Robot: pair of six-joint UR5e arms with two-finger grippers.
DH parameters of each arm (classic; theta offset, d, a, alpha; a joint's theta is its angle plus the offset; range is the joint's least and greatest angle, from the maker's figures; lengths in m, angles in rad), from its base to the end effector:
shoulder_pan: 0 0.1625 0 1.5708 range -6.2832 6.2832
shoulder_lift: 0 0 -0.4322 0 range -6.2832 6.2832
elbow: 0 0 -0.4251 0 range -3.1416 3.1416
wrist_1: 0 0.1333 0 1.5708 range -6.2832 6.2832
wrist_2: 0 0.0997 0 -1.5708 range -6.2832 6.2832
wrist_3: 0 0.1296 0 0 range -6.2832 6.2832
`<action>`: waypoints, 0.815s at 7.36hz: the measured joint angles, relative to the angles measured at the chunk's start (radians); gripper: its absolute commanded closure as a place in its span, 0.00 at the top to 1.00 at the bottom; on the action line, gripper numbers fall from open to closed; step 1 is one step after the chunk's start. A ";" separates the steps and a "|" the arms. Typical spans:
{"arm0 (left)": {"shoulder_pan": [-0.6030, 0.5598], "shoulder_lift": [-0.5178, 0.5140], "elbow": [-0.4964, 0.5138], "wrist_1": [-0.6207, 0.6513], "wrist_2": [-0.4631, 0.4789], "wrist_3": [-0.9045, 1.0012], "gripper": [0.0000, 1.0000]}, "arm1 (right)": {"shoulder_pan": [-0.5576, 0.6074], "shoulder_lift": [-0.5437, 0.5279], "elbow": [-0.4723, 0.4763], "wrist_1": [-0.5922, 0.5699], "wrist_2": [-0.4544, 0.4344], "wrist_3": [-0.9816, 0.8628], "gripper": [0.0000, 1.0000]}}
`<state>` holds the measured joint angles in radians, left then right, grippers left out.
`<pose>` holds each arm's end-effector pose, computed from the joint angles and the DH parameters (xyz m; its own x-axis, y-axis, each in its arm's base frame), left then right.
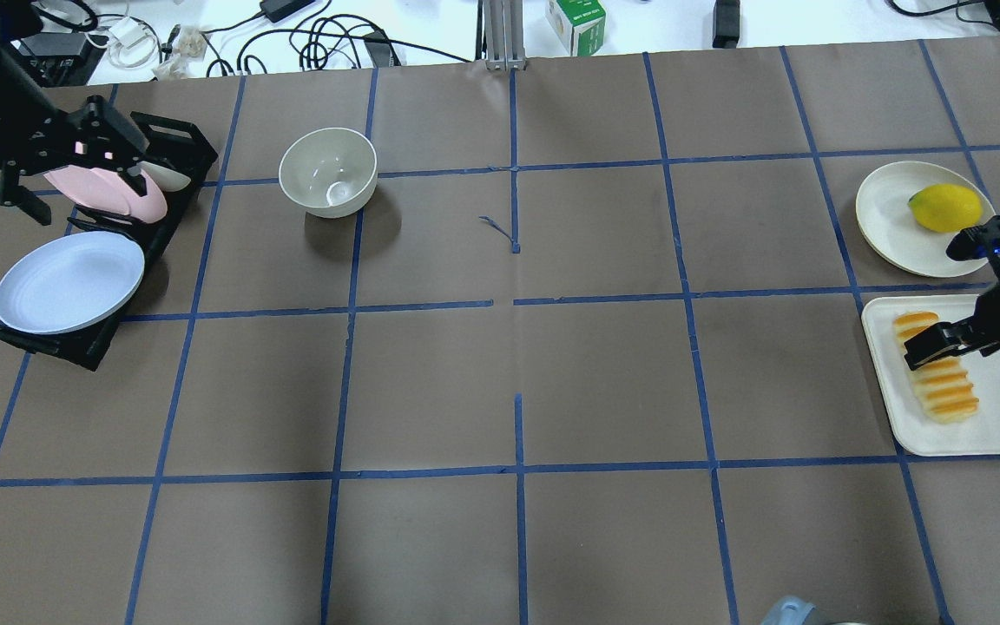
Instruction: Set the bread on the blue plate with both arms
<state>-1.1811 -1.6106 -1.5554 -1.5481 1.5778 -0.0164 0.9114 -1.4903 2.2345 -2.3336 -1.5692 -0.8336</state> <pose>0.0833 -0.5513 0.4542 -0.9187 -0.3950 -0.0070 -0.3950 0.9187 0.0016 -0.1699 -0.4371 0.1776 -0.9848 -0.1732 0.0127 -0.1734 0.9848 -0.0137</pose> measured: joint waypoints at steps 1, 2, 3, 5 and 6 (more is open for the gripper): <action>0.052 -0.026 -0.001 0.026 0.002 0.003 1.00 | -0.010 0.024 0.004 -0.019 0.002 -0.016 1.00; 0.114 -0.065 -0.004 0.076 0.001 0.007 1.00 | -0.015 0.040 0.004 -0.031 0.004 -0.032 1.00; 0.172 -0.122 -0.005 0.144 -0.001 0.015 1.00 | -0.018 0.056 0.003 -0.042 0.004 -0.046 1.00; 0.261 -0.243 0.001 0.236 0.003 0.070 0.97 | -0.020 0.084 0.001 -0.085 0.002 -0.059 1.00; 0.303 -0.299 0.007 0.269 0.004 0.133 0.94 | -0.020 0.094 0.000 -0.097 0.001 -0.059 1.00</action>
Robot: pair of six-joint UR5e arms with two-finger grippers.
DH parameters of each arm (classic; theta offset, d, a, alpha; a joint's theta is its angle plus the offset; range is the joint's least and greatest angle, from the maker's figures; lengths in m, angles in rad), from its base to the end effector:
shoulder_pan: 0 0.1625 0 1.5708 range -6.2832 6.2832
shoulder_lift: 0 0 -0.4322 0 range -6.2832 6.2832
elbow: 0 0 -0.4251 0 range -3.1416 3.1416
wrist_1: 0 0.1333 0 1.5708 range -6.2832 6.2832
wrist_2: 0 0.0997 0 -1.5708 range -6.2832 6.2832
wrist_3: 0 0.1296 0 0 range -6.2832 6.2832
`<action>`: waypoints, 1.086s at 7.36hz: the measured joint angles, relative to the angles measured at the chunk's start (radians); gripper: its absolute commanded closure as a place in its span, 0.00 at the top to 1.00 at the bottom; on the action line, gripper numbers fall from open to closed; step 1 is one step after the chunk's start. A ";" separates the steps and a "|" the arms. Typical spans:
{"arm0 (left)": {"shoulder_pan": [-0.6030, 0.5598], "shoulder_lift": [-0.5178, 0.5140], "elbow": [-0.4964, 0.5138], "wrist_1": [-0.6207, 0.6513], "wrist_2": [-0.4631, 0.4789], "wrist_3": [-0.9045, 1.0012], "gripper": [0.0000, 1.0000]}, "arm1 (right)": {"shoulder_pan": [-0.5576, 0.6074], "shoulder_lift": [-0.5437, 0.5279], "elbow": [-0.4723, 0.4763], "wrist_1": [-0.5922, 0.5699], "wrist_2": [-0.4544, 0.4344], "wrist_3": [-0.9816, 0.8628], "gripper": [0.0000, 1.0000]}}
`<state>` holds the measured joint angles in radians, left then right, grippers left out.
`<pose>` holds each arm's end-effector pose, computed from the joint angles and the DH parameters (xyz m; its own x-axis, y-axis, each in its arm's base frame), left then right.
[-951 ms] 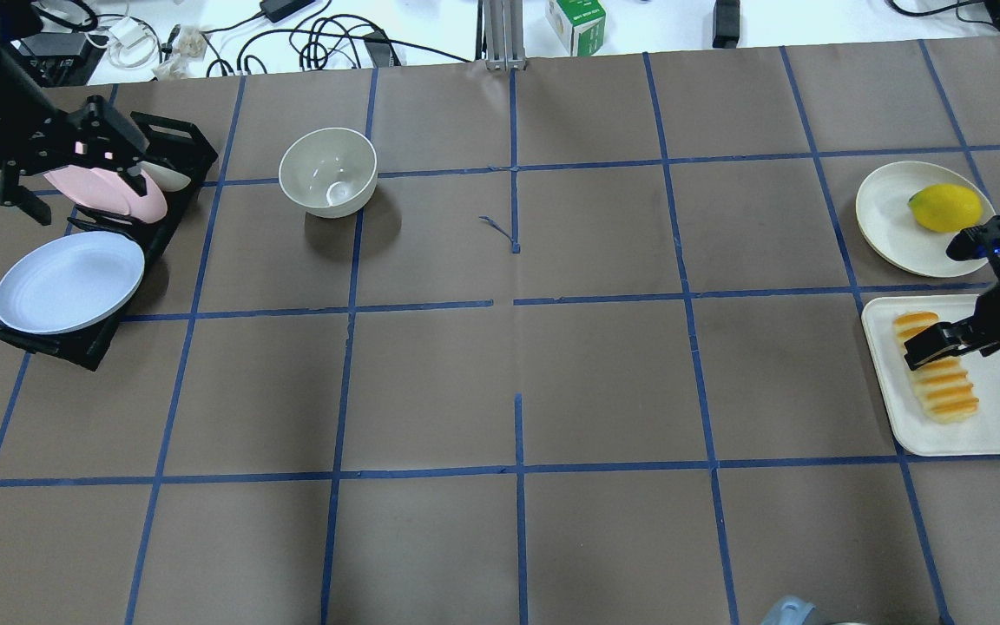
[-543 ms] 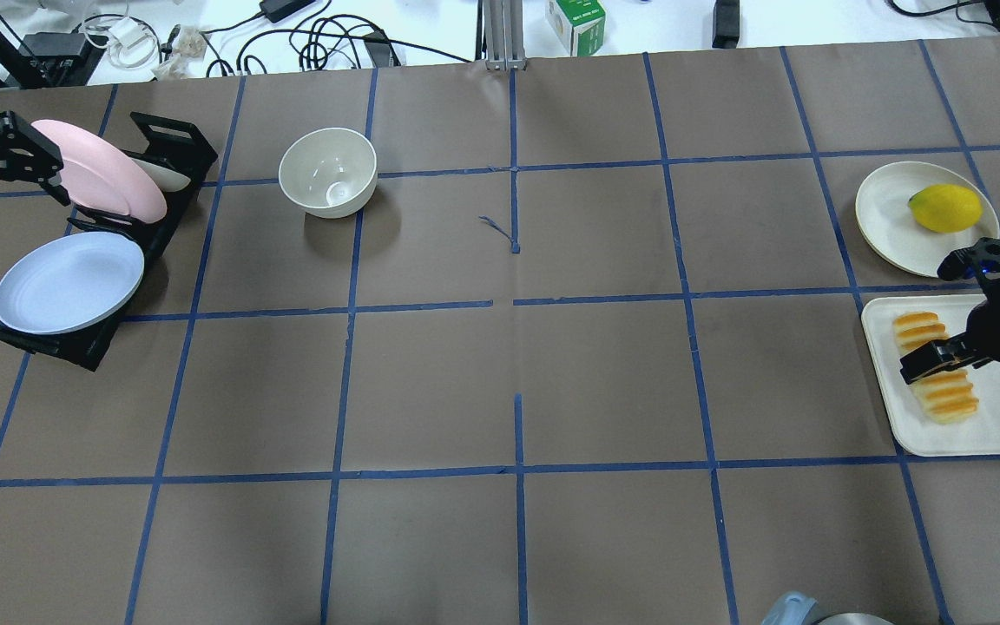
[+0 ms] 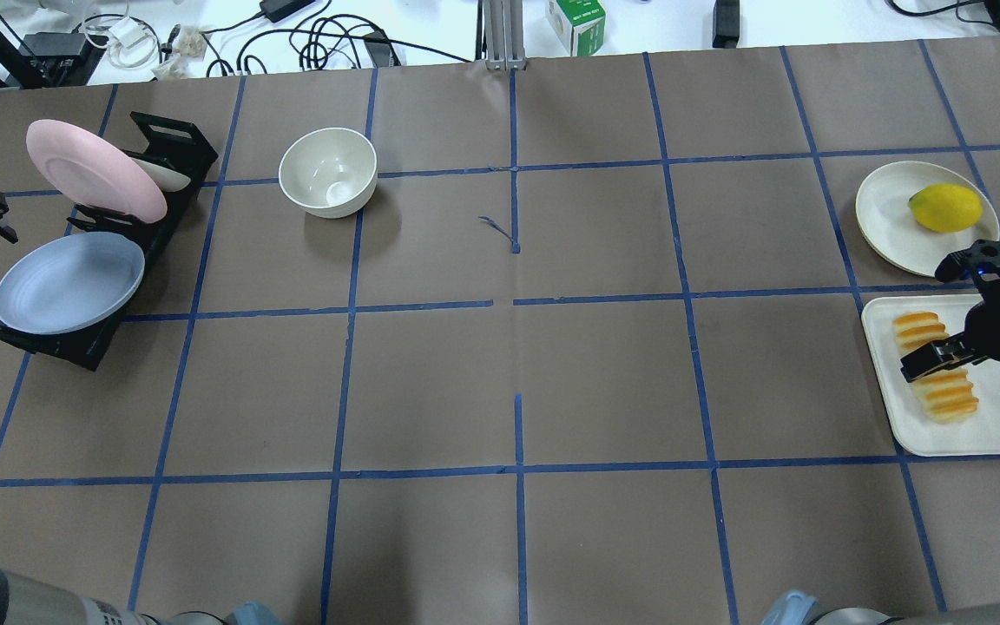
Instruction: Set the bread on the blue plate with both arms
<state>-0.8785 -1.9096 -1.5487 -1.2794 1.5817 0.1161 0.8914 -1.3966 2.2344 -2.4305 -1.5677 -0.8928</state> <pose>0.3095 -0.5799 0.3057 -0.8386 -0.5446 -0.0079 -0.5446 0.8383 0.0264 -0.1862 -0.4433 0.1449 -0.9772 -0.2117 0.0151 -0.2119 0.9772 -0.0161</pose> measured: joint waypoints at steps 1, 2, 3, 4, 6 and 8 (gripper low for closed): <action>0.032 -0.056 0.003 0.045 0.000 0.044 0.88 | 0.000 0.011 0.000 -0.008 0.001 0.002 1.00; 0.055 -0.101 0.003 0.078 0.000 0.068 0.81 | 0.000 0.021 -0.001 -0.017 0.003 0.004 0.99; 0.071 -0.133 0.001 0.092 0.000 0.080 0.66 | 0.000 0.025 -0.001 -0.024 0.008 0.005 0.87; 0.081 -0.151 -0.002 0.098 -0.001 0.084 0.41 | 0.000 0.028 0.000 -0.034 0.019 0.006 0.64; 0.087 -0.170 -0.005 0.103 -0.005 0.086 0.01 | 0.001 0.034 0.000 -0.045 0.037 0.010 0.05; 0.088 -0.176 -0.007 0.105 -0.014 0.084 0.00 | 0.001 0.034 0.001 -0.044 0.040 0.014 0.00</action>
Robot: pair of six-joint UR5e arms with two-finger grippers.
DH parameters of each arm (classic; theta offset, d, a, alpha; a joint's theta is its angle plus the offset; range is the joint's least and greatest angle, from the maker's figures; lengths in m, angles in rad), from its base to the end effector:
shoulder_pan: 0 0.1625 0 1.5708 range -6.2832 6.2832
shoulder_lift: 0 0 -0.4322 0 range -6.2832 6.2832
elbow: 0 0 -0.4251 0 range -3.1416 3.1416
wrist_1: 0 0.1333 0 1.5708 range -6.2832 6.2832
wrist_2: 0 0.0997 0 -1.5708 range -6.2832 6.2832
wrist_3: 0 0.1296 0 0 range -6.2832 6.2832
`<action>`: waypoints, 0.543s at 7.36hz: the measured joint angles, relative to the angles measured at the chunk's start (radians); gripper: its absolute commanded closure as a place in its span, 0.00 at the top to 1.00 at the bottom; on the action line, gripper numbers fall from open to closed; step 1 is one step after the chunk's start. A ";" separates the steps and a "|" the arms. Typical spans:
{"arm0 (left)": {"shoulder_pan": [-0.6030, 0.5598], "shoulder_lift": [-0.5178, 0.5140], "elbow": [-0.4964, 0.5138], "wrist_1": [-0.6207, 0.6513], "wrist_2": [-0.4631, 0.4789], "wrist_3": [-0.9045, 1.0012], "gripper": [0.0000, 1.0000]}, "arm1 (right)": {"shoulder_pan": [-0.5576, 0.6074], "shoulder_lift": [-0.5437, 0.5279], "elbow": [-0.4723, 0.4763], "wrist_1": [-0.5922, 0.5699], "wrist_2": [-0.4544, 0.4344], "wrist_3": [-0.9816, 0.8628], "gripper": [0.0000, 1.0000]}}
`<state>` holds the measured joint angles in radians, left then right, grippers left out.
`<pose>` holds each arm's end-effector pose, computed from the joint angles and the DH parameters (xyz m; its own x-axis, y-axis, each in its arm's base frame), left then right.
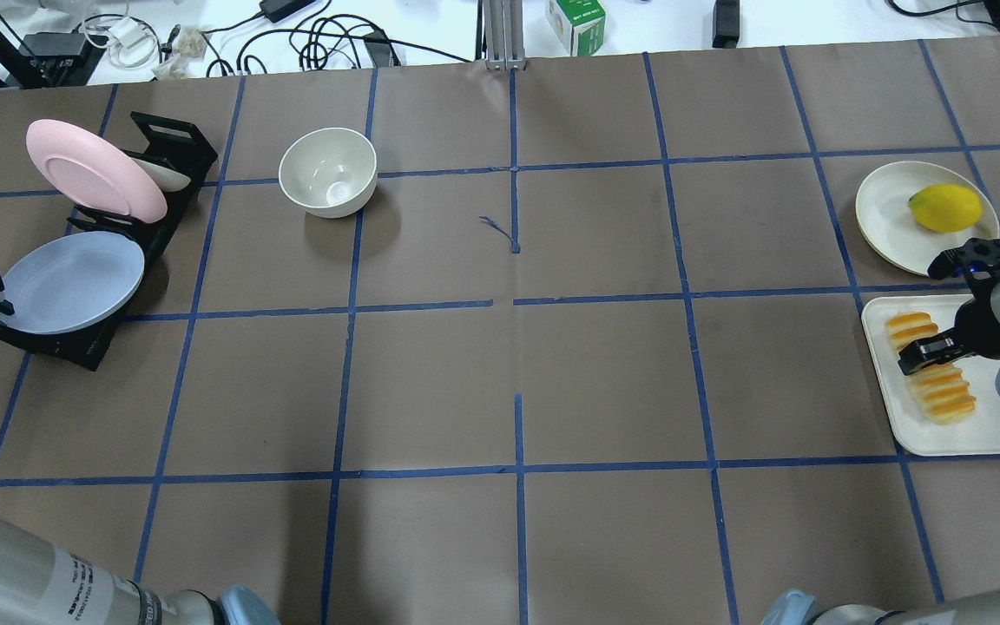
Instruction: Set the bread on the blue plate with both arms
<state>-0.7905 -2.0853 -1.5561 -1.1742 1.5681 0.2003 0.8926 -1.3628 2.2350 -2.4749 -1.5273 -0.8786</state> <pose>0.3775 -0.5713 0.1958 -0.8355 -0.5490 0.0231 -0.5444 0.8328 0.1004 -0.1844 -0.4504 0.1336 -0.9798 -0.1998 -0.0032 -0.1994 0.9784 -0.0538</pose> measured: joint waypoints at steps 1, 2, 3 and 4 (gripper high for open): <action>0.001 0.000 0.000 0.001 -0.001 0.000 0.00 | 0.000 -0.003 0.000 0.001 0.000 0.001 0.00; 0.003 0.003 0.000 -0.001 0.000 0.002 0.00 | 0.001 -0.006 -0.008 0.005 -0.001 0.002 0.00; 0.005 0.014 0.000 -0.006 0.002 0.004 0.00 | 0.001 -0.008 -0.031 0.025 -0.004 0.004 0.00; 0.007 0.028 0.002 -0.012 0.003 0.006 0.00 | 0.002 -0.009 -0.064 0.069 -0.005 0.007 0.00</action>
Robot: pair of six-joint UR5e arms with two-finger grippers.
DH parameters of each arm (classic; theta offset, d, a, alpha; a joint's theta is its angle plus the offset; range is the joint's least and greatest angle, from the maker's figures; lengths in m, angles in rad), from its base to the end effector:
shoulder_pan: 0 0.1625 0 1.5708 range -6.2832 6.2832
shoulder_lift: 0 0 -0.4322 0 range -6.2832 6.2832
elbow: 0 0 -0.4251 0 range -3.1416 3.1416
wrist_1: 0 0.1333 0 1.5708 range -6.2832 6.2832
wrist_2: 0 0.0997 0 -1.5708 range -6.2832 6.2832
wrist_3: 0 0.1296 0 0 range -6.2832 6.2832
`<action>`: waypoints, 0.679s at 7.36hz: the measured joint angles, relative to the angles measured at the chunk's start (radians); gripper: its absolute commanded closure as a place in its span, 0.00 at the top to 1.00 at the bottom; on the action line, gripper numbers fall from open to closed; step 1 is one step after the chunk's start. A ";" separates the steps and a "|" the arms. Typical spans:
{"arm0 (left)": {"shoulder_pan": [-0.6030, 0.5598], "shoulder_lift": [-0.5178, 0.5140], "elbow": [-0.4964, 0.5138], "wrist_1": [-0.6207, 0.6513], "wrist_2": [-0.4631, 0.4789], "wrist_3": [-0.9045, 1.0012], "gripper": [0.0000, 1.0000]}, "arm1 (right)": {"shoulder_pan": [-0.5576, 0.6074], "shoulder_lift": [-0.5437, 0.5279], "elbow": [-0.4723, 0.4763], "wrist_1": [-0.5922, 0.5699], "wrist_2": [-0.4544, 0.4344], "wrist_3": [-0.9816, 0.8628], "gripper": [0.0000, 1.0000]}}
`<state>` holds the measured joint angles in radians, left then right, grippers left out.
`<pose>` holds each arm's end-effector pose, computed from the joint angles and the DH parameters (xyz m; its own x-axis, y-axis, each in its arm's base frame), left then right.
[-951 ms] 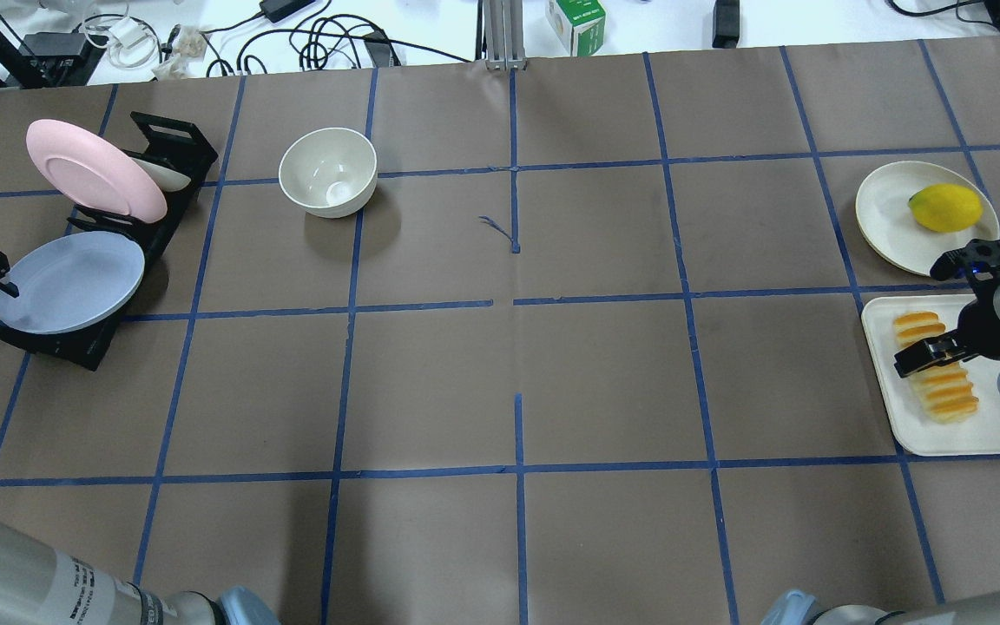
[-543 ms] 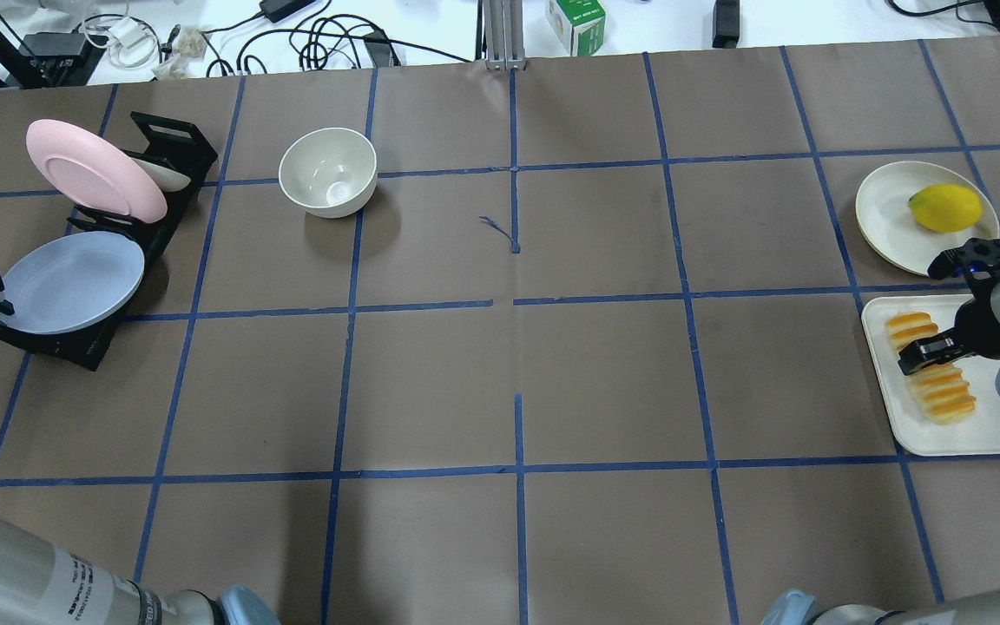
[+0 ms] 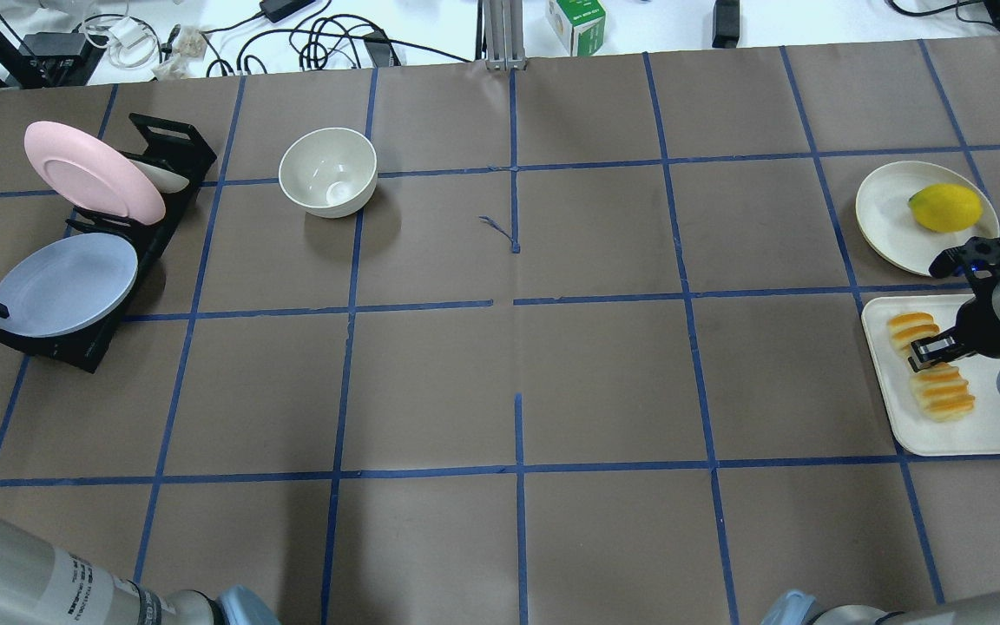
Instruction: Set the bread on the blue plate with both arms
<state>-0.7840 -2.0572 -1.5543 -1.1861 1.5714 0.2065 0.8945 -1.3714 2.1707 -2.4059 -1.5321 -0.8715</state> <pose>0.3799 -0.5670 0.2145 -0.8358 -0.5488 0.0169 -0.5458 0.8338 0.0834 -0.1965 -0.4658 0.1555 -0.9809 -0.1946 0.0025 -0.1944 0.9795 -0.0526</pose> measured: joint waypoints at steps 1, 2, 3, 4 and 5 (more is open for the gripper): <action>0.000 0.016 0.003 -0.018 0.001 0.004 0.00 | 0.002 -0.001 -0.035 0.050 0.000 0.006 0.00; -0.002 0.040 0.008 -0.062 0.001 0.009 0.00 | 0.004 -0.002 -0.060 0.079 0.000 0.012 0.00; -0.006 0.076 0.012 -0.139 -0.001 0.017 0.00 | 0.006 -0.005 -0.074 0.095 0.000 0.015 0.00; -0.016 0.121 0.011 -0.234 -0.012 0.026 0.00 | 0.009 -0.013 -0.086 0.116 0.000 0.017 0.00; -0.044 0.168 0.004 -0.313 -0.040 0.029 0.00 | 0.012 -0.024 -0.103 0.146 0.000 0.031 0.00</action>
<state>-0.8275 -1.8894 -1.5504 -1.4991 1.5313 0.2359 0.9066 -1.3955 2.0679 -2.2596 -1.5322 -0.8408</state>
